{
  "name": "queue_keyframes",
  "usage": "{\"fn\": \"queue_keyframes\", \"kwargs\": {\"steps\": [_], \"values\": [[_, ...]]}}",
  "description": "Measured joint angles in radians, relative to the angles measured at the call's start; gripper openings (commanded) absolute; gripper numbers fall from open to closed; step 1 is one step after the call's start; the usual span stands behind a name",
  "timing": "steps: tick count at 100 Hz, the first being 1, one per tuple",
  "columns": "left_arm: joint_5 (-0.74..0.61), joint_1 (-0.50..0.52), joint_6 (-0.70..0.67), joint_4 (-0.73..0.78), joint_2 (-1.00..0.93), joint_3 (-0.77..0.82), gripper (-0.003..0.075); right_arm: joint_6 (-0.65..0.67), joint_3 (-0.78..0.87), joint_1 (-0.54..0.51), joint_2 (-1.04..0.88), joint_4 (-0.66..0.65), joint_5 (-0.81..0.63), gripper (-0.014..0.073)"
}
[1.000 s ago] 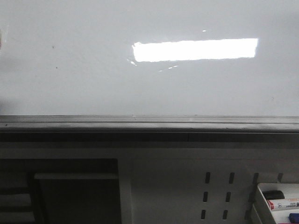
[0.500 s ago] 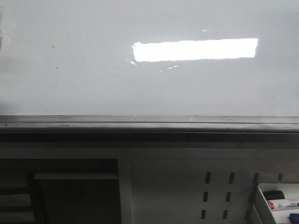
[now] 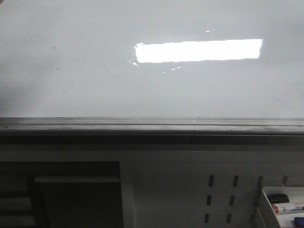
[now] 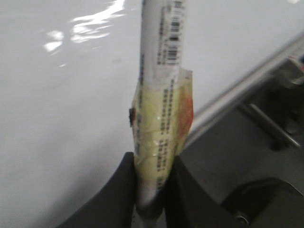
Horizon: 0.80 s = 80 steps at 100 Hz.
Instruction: Write number 4 on whiteboard
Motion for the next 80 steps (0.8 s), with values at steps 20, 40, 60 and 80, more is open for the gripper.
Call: {"fn": "queue_keyframes", "kwargs": {"steps": [20, 40, 60, 80], "values": [[0.179, -0.005, 0.297, -0.255, 0.000, -0.016, -0.0020, -0.302, -0.131, 0.109, 0.220, 0.140, 0.185, 0.0478], [0.191, -0.117, 0.326, -0.245, 0.023, -0.016, -0.0020, -0.448, -0.228, 0.276, 0.413, 0.144, 0.208, 0.0477], [0.193, -0.286, 0.295, -0.149, 0.060, -0.051, -0.0020, -0.479, -0.306, 0.388, 0.510, 0.145, 0.184, 0.0477], [0.200, -0.382, 0.216, -0.063, 0.113, -0.115, -0.0020, -0.484, -0.335, 0.460, 0.535, 0.145, 0.134, 0.0466]]}}
